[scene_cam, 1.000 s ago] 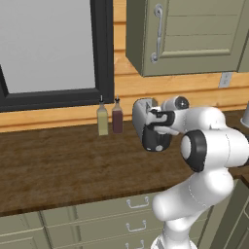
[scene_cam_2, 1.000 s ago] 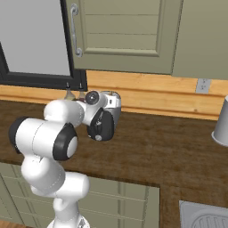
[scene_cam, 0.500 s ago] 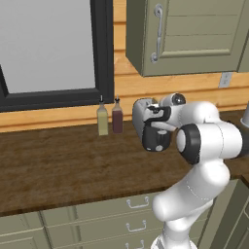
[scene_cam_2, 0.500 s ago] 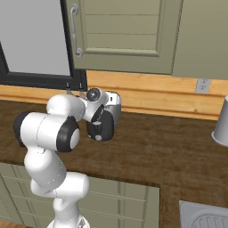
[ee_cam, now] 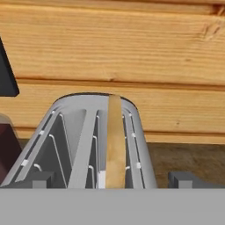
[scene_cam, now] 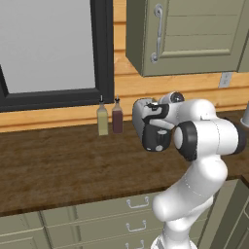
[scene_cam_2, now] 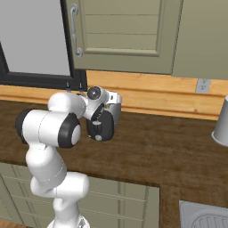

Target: Start the toaster. Once the lever pops up, take the bread to the plate on the dining counter.

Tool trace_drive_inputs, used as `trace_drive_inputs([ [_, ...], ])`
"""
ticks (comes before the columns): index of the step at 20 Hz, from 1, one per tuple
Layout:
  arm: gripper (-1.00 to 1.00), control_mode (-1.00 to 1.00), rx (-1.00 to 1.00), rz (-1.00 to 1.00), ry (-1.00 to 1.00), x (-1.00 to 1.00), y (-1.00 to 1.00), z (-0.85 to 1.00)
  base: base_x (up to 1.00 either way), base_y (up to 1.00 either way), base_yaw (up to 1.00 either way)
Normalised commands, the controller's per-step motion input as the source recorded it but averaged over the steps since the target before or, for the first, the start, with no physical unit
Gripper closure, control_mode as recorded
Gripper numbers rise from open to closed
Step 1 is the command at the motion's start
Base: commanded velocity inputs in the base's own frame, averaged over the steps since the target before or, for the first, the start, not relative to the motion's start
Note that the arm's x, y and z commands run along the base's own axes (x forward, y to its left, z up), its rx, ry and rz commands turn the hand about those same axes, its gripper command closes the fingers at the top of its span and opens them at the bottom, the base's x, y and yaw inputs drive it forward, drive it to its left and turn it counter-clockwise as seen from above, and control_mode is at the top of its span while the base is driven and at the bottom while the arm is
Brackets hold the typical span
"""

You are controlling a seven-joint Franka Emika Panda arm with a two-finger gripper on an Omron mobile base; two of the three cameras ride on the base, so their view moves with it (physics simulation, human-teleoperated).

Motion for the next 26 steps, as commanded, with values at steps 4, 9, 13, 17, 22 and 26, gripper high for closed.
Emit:
trace_drive_inputs([
  [4,-1.00,-1.00,0.00,0.00,0.00,0.01,-0.03,-0.02,0.00,0.00,0.00],
  [9,-1.00,-1.00,0.00,0.00,0.00,0.02,-0.01,-0.08,0.00,0.00,0.00],
  [13,-1.00,-1.00,0.00,0.00,0.00,0.09,0.00,-0.13,0.00,0.00,0.00],
  [17,-1.00,-1.00,0.00,0.00,0.01,0.10,0.00,-0.02,0.00,0.00,0.00],
  [22,1.00,-1.00,0.00,0.00,0.00,0.03,0.00,0.00,0.00,0.00,0.00],
  [26,1.00,-1.00,0.00,0.00,0.00,0.00,0.00,0.00,0.00,0.00,0.00],
])
